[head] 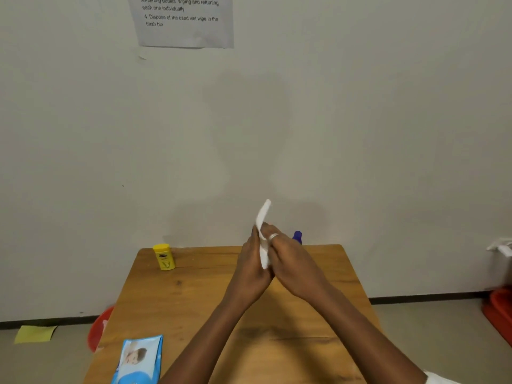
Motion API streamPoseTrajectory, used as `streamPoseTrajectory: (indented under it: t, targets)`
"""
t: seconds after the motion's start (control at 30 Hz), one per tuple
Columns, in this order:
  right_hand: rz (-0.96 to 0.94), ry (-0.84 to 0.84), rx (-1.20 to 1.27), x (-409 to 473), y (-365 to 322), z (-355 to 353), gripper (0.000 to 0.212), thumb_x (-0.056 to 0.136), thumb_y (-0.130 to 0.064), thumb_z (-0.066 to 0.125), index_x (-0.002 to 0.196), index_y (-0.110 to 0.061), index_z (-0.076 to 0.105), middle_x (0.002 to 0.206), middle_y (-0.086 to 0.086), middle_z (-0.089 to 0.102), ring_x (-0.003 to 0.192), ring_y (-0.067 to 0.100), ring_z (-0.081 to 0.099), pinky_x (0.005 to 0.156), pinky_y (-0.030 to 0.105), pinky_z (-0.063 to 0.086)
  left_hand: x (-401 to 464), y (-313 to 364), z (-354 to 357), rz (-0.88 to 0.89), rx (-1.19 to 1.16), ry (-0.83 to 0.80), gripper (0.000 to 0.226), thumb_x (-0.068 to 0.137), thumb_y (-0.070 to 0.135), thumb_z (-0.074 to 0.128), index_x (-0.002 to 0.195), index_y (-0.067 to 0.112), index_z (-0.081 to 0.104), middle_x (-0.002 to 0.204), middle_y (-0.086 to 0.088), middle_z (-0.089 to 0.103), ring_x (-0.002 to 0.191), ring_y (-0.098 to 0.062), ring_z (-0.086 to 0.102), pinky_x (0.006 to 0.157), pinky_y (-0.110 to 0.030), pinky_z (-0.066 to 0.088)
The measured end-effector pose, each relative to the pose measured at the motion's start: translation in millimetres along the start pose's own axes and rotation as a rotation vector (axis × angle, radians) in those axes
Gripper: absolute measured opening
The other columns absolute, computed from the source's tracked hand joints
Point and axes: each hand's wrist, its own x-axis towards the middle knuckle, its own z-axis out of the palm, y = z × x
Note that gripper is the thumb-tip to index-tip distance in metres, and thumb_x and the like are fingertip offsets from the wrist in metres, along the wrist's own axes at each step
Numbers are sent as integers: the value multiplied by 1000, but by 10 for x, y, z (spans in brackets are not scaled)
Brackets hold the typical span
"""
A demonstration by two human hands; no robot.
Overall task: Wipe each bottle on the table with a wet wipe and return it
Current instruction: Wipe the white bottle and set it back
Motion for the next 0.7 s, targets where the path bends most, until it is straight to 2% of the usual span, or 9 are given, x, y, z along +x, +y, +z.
streamPoseTrajectory:
  t: [0.07, 0.13, 0.27, 0.33, 0.4, 0.47, 0.53, 0.6, 0.7]
  targets:
    - [-148, 13, -236, -62, 68, 125, 55, 97, -8, 46, 149, -15, 28, 156, 5, 31, 136, 18, 41, 99, 26, 46, -4, -4, -42, -11, 19, 37, 34, 89, 19, 66, 117, 30, 49, 97, 8, 62, 90, -9, 63, 74, -31, 56]
    - [-200, 14, -297, -160, 148, 171, 63, 96, -7, 48, 151, -16, 19, 160, 3, 19, 138, 18, 38, 97, 29, 50, -45, -19, -114, -29, 5, 50, 33, 88, 20, 66, 109, 40, 51, 99, 11, 65, 93, -5, 64, 75, -31, 57]
    - [-81, 11, -183, -184, 272, 124, 58, 101, -18, 37, 152, -25, 12, 141, 1, 50, 101, 9, 59, 80, 25, 55, -99, -65, -155, -130, -15, 50, 70, 81, 39, 72, 135, 43, 27, 113, 20, 59, 102, 2, 60, 81, -24, 57]
    - [-33, 17, -132, -99, 260, 137, 55, 101, -14, 38, 151, -22, 18, 135, 2, 55, 99, 9, 60, 78, 22, 53, -84, -83, -115, -151, -20, 25, 77, 81, 43, 71, 141, 39, 22, 115, 18, 59, 102, -2, 61, 81, -27, 58]
    - [-49, 35, -100, -35, 177, 186, 54, 100, -8, 38, 150, -18, 22, 142, 4, 50, 112, 12, 57, 87, 23, 52, -53, -95, -101, -136, -15, 27, 55, 83, 36, 70, 127, 39, 36, 108, 13, 62, 98, -5, 63, 78, -35, 59]
    - [-115, 63, -102, -42, 111, 256, 54, 99, -7, 38, 150, -17, 24, 153, 2, 36, 136, 13, 41, 104, 24, 43, -28, -105, -155, -110, 3, 30, 36, 85, 32, 67, 115, 34, 48, 102, 11, 65, 93, -6, 65, 75, -38, 59]
    - [-176, 59, -122, -107, 150, 304, 52, 97, -11, 37, 148, -18, 30, 153, -2, 33, 139, 8, 33, 109, 21, 35, -25, -177, -253, -109, -12, 14, 35, 85, 35, 67, 116, 30, 54, 104, 8, 67, 95, -8, 66, 77, -41, 59]
    - [-113, 57, -92, -162, 259, 333, 45, 97, -15, 40, 142, -17, 44, 143, -3, 48, 128, 7, 48, 102, 18, 42, -57, -302, -373, -192, -9, 20, 58, 82, 43, 70, 133, 30, 45, 125, 10, 58, 112, -6, 58, 90, -39, 55]
    - [232, 103, 132, -146, 377, 375, 28, 96, -8, 45, 116, -12, 64, 107, 0, 68, 89, 7, 62, 68, 7, 48, -113, -417, -550, -394, -70, 10, 85, 88, 39, 66, 153, 30, 12, 147, 13, 28, 132, -10, 34, 106, -30, 36]
